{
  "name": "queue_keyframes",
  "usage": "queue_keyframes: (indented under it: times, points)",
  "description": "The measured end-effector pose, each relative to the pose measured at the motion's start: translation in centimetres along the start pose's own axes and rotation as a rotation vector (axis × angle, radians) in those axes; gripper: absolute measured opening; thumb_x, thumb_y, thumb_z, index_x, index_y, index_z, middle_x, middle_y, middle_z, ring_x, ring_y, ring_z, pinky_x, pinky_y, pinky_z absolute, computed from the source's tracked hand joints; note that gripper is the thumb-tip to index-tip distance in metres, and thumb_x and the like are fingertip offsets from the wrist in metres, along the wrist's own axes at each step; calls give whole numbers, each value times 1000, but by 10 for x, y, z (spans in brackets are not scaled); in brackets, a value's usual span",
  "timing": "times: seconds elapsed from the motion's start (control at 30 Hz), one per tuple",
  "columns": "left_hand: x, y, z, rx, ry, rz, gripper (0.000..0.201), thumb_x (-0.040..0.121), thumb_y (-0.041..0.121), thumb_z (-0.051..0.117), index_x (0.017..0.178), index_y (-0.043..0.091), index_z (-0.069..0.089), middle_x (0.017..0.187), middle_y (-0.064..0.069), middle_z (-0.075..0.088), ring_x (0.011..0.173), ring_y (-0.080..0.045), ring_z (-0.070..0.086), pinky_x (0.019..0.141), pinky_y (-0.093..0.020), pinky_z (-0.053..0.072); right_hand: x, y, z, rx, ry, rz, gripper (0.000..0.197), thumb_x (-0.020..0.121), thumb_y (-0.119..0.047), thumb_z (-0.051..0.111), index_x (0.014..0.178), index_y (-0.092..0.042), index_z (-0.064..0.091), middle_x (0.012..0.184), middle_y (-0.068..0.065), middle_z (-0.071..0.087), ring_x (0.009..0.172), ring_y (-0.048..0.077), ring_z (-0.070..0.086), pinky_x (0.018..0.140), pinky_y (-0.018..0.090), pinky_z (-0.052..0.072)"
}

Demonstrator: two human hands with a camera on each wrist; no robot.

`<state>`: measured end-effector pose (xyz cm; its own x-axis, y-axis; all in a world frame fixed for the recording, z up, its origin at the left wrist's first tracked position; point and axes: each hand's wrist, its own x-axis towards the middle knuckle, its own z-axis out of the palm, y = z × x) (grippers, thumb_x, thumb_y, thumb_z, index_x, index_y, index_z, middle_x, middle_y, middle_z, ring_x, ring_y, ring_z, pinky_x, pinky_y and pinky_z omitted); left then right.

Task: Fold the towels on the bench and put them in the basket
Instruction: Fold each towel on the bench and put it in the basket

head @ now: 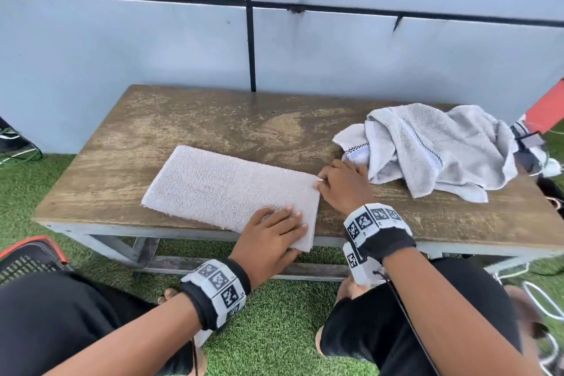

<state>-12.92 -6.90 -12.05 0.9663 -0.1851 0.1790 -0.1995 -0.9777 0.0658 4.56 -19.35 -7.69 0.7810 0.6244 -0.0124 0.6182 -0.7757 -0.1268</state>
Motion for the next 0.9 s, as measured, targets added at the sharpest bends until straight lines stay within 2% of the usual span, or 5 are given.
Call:
queue_keyframes:
  times: [0.2,0.33,0.57,0.67,0.9]
  points:
    - [0,5,0,-73,105,27,27,81,41,51,101,35,68,113,14,65,109,-12,59,92,-34,33,-5,-1,-4,144,-11,92,19,80,-42,57,88,-25,59,104,-6,61,113,18,49,100,41,28]
    - [2,14,-12,-184,253,45,18,79,33,62,95,31,70,97,15,68,97,-10,60,86,-33,38,-13,6,-19,509,-58,146,18,79,-30,63,87,-16,55,78,-3,60,73,15,56,69,30,43]
    - [-3,29,-54,-294,537,-49,25,78,20,63,101,28,57,78,11,62,73,-8,55,75,-30,42,-25,34,-56,1103,-224,-113,9,82,-21,67,89,-26,65,74,12,50,58,10,45,57,22,38]
    - [-10,21,-64,-306,630,-57,21,78,17,65,96,27,59,78,10,63,74,-9,57,74,-29,40,-27,41,-60,1282,-300,-146,28,66,-39,79,87,-23,70,74,3,59,62,10,49,57,21,38]
    - [-35,-13,-71,-411,668,-276,12,86,32,61,89,21,64,81,13,66,76,1,56,75,-28,41,-20,15,-76,1075,-384,-257,32,76,4,64,105,-9,63,91,1,74,84,9,68,74,15,51]
